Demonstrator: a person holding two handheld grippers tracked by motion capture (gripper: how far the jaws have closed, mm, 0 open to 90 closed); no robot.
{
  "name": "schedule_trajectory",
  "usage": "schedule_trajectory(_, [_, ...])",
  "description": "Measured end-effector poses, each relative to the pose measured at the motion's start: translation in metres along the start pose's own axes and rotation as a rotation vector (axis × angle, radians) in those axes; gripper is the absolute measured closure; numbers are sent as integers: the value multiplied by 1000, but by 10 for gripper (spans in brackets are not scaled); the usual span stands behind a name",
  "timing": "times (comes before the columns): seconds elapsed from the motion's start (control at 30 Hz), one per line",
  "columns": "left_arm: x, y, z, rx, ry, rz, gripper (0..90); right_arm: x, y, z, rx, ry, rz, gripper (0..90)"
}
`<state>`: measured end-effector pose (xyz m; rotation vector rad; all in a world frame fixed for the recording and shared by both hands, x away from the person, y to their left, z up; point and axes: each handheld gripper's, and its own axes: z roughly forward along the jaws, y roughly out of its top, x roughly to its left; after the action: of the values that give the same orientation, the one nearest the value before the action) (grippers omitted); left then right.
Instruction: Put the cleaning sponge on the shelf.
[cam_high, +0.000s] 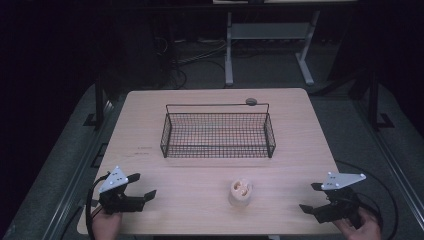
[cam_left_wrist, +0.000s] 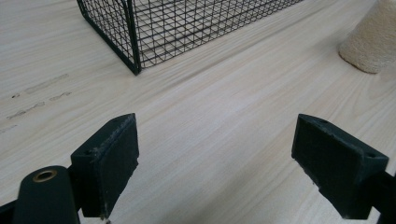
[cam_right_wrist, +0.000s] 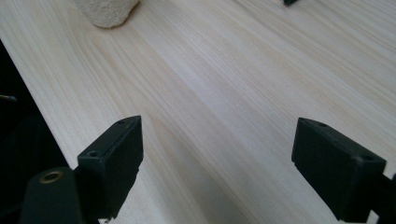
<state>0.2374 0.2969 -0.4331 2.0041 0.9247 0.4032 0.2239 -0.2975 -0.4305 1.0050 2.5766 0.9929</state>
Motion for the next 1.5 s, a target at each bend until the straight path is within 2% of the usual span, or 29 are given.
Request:
schedule_trajectory(0.1, [0, 0, 1, 8, 3, 4, 137, 2, 3, 2, -1, -5, -28, 164])
schedule_trajectory(0.23, [-1, 0, 1, 8, 3, -5, 137, 1, 3, 5, 10, 1, -30, 166])
schedule_trajectory(0.33, [-1, 1, 1, 10, 2, 9, 137, 4, 4, 6, 26, 4, -41, 166])
schedule_trajectory(0.37, [-1, 0, 1, 11, 6, 10, 137, 7, 7, 6, 40, 0, -58, 165])
schedule_trajectory(0.53, [1, -1, -2, -4, 0, -5, 137, 14, 17, 8, 38, 12, -79, 159])
schedule_trajectory(0.83, [3, -3, -7, -26, 21, 0, 137, 25, 33, 18, 67, 26, -134, 158])
schedule_trajectory(1.1, [4, -3, -7, -23, 18, 4, 137, 29, 42, 20, 72, 49, -148, 162])
schedule_trajectory(1.5, [6, -3, -7, -27, 20, 2, 137, 37, 56, 26, 103, 70, -197, 161])
